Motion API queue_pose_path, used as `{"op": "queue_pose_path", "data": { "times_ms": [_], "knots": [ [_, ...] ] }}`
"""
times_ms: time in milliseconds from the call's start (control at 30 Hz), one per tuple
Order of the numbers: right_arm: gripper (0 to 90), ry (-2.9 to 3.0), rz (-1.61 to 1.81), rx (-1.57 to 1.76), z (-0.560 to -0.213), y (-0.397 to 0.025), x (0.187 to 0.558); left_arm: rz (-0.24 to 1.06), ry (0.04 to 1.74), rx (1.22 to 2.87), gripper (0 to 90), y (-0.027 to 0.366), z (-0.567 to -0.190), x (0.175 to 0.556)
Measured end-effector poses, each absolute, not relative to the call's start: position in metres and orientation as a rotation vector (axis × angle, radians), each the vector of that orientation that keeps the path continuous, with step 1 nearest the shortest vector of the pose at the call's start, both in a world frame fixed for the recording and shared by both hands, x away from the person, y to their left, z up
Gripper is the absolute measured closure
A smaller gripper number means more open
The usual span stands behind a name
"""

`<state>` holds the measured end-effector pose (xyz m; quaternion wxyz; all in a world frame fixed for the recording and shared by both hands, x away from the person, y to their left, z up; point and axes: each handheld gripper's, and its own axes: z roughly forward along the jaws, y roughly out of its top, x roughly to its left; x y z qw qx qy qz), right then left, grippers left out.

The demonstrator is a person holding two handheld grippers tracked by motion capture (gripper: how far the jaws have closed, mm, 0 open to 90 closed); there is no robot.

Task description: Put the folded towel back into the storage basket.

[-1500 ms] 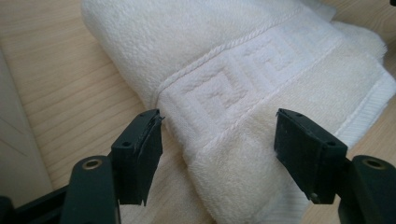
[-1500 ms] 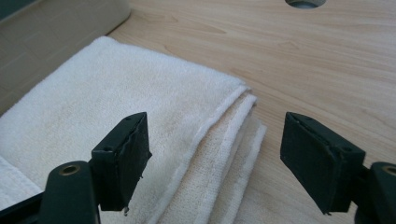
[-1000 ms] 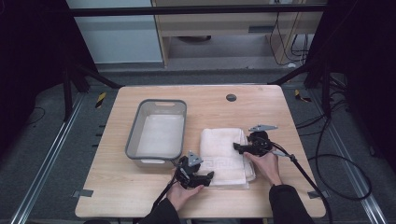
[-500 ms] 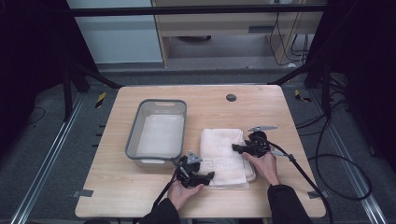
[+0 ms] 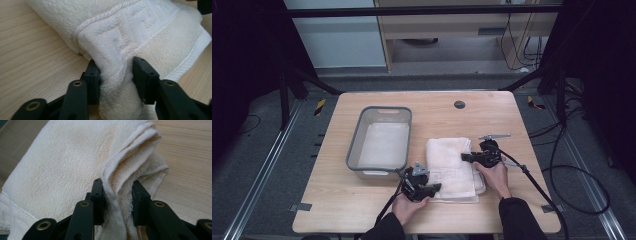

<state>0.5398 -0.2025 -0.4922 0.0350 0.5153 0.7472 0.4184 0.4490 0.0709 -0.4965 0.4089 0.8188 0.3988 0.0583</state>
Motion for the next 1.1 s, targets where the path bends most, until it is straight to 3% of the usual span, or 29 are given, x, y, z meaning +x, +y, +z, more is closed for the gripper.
{"op": "queue_pose_path", "data": {
  "times_ms": [133, 300, 1100],
  "knots": [
    [70.7, 2.284, 1.287, 1.542, -0.484, -0.201, 0.536, 0.146, 0.997, 2.048, 70.4, 0.073, -0.496, 0.449],
    [70.9, 2.264, 1.309, 1.52, -0.474, -0.202, 0.531, 0.131, 0.988, 2.035, 73.5, 0.075, -0.493, 0.448],
    [70.8, 2.153, 1.462, 1.395, -0.426, -0.208, 0.503, 0.183, 0.89, 1.951, 74.7, 0.089, -0.45, 0.434]
  ]
}}
